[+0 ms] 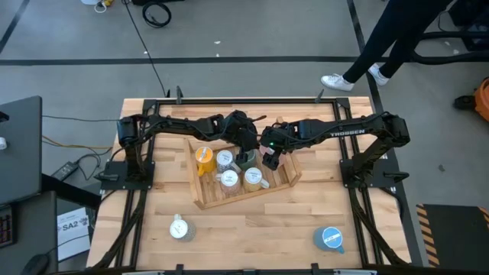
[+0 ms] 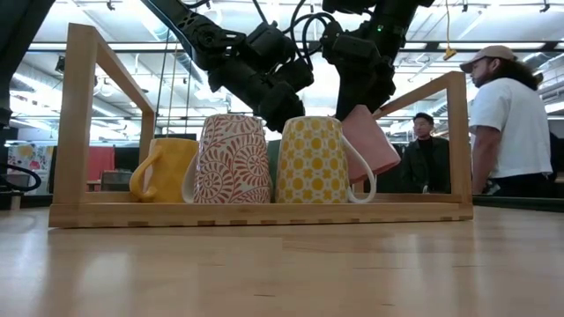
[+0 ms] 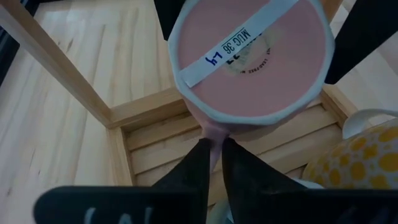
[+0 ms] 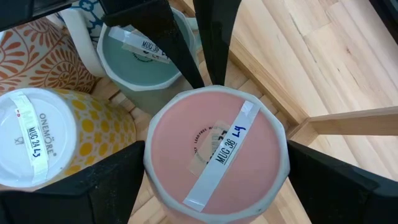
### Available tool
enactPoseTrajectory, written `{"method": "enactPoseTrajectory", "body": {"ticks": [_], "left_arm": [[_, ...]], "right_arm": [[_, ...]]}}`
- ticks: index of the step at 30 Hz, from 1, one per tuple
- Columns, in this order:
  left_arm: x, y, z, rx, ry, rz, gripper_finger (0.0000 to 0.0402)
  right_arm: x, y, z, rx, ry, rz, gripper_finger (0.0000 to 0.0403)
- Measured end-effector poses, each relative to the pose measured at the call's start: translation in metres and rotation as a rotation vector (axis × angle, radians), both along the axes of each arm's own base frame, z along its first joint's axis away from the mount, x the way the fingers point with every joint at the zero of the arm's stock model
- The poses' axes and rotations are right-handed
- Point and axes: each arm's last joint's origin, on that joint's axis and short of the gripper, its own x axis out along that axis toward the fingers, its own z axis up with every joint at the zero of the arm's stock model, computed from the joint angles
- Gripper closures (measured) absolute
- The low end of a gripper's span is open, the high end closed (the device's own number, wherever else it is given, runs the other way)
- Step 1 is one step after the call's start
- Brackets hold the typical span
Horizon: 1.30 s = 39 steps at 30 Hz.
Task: Place coffee mugs
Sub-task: Put the pink mug on the shelf
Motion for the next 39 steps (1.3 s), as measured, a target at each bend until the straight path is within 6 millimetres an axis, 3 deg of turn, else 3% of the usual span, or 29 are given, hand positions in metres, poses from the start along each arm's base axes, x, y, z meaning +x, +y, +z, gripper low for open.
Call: {"method": "enactPoseTrajectory", "body": {"ticks": [11, 27, 39], "left_arm": [[-0.002, 0.0, 0.003, -0.002, 0.005, 0.016, 0.0372], [-0.021, 0.004, 0.035, 0.086, 0.032, 0.147, 0.0372], [-0.023, 0.008, 0.036, 0.084, 0.039, 0.161, 0.0372]], "right_arm": [[0.0, 0.0, 0.0, -0.011, 0.001, -0.007, 0.0029], [0.006, -0.002, 0.003, -0.052, -0.077, -0.071, 0.003], [0.006, -0.006, 0.004, -0.14, -0.08, -0.122, 0.003]]}}
